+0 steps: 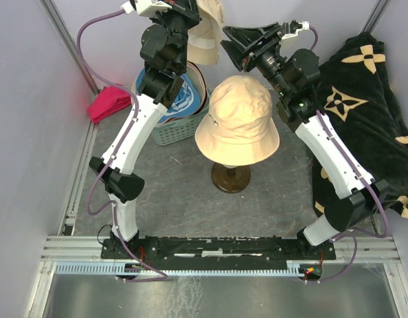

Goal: Stack the hats
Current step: Stack the hat on the hat.

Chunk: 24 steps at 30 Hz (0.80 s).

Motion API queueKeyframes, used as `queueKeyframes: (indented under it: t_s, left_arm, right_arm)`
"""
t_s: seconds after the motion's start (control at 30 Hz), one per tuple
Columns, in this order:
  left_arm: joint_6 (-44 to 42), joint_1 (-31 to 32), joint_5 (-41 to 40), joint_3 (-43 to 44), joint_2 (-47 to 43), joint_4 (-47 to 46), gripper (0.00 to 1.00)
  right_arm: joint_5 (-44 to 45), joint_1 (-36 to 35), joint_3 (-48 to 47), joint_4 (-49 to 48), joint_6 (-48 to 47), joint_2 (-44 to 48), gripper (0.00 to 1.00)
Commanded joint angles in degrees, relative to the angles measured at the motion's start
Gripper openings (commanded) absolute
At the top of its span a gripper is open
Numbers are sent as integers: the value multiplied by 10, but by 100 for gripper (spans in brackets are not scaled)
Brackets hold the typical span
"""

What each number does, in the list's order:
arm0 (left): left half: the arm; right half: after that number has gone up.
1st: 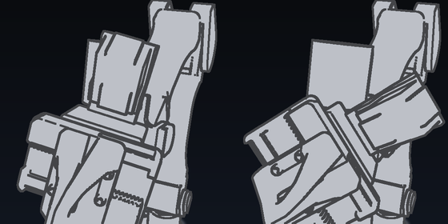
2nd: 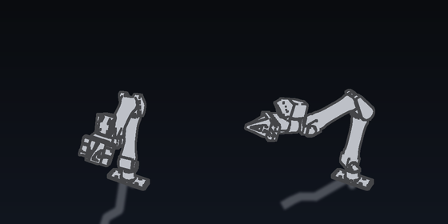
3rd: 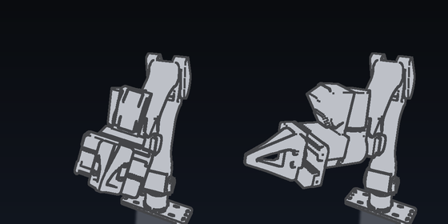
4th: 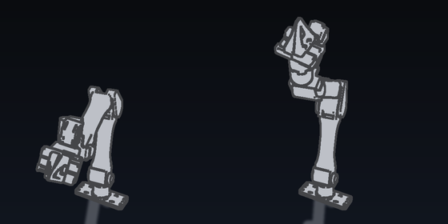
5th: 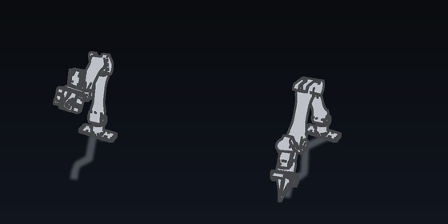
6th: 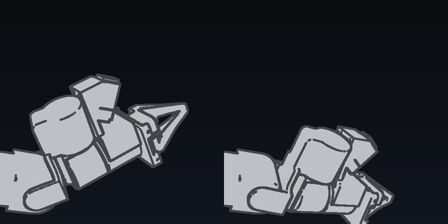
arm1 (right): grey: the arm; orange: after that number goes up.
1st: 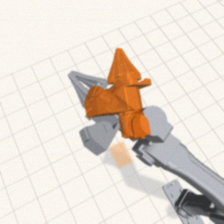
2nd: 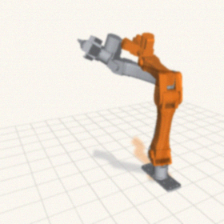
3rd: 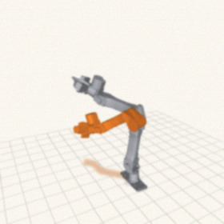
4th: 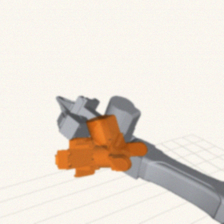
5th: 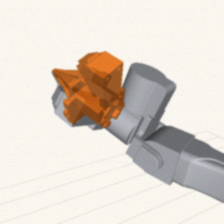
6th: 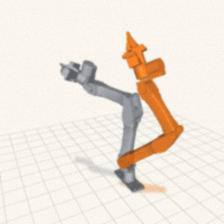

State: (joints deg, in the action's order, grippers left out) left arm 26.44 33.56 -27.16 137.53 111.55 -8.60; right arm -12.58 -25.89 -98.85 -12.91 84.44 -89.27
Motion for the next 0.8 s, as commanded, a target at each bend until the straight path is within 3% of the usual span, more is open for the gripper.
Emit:
queueKeyframes:
  t_s: [0.0, 0.77]
  left_arm:
    - [37, 8, 31, 31, 9, -78, 3]
    - [78, 26, 113, 35, 29, -159, 3]
  right_arm:
    - [13, -1, -46, -41, 58, -6, 65]
    - [47, 37, -49, -65, 180, -33, 69]
